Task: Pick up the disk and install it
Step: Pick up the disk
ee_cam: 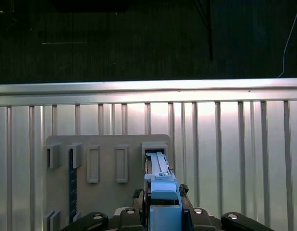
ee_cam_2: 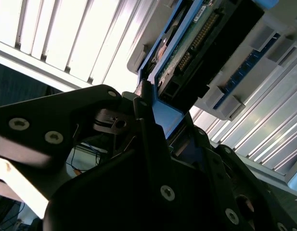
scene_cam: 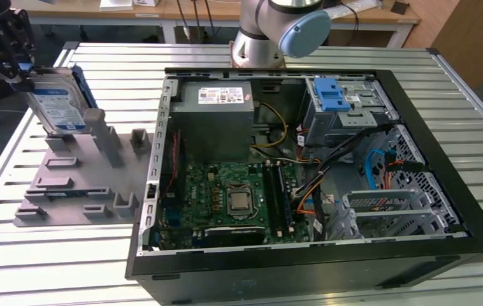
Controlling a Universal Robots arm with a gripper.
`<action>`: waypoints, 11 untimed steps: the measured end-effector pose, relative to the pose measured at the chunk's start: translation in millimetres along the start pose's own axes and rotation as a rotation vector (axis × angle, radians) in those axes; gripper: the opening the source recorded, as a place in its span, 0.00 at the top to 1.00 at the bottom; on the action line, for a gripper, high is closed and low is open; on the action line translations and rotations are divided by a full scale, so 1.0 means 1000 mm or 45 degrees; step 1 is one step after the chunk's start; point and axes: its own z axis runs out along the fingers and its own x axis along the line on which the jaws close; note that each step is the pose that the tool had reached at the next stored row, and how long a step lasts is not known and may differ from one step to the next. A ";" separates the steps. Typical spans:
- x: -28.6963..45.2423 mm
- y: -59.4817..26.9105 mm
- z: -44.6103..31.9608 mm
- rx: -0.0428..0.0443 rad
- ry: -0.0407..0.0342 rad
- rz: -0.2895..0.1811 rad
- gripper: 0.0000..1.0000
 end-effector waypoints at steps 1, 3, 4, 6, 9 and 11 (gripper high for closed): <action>0.0000 0.0000 -0.0005 0.000 0.0000 0.000 0.64; 0.0000 0.0000 -0.0017 0.000 0.0000 0.000 0.64; 0.0000 0.0000 -0.0022 0.000 0.0000 0.000 0.64; 0.0000 0.0001 -0.0032 0.000 -0.0001 0.000 0.64; 0.0000 0.0001 -0.0050 0.000 0.0000 0.000 0.64; -0.0001 0.0001 -0.0062 0.000 0.0001 0.000 0.64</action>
